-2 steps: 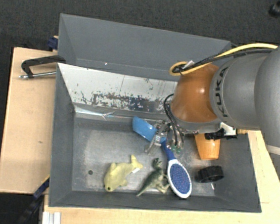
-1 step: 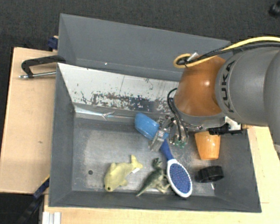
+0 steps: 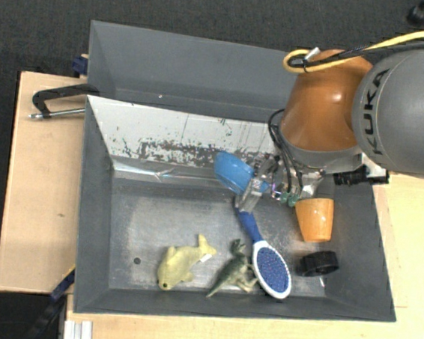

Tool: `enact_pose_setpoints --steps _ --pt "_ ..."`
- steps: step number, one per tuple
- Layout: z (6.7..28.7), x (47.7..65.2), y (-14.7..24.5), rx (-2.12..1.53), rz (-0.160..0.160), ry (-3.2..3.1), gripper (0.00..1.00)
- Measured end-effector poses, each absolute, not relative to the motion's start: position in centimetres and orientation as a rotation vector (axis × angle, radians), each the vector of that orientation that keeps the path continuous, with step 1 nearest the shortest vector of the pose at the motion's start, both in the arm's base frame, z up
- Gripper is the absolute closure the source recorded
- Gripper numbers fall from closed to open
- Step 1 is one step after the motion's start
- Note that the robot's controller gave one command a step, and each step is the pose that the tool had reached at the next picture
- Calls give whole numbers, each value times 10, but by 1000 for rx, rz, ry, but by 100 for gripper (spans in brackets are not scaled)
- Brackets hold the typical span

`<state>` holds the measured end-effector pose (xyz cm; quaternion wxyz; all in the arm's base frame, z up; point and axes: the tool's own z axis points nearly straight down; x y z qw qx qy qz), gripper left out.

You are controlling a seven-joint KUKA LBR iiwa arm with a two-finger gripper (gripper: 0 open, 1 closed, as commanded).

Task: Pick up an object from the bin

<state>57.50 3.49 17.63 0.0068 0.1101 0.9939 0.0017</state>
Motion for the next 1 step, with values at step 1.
enact_pose_setpoints --steps 1 --pt "196 577 36 342 4 3114 100"
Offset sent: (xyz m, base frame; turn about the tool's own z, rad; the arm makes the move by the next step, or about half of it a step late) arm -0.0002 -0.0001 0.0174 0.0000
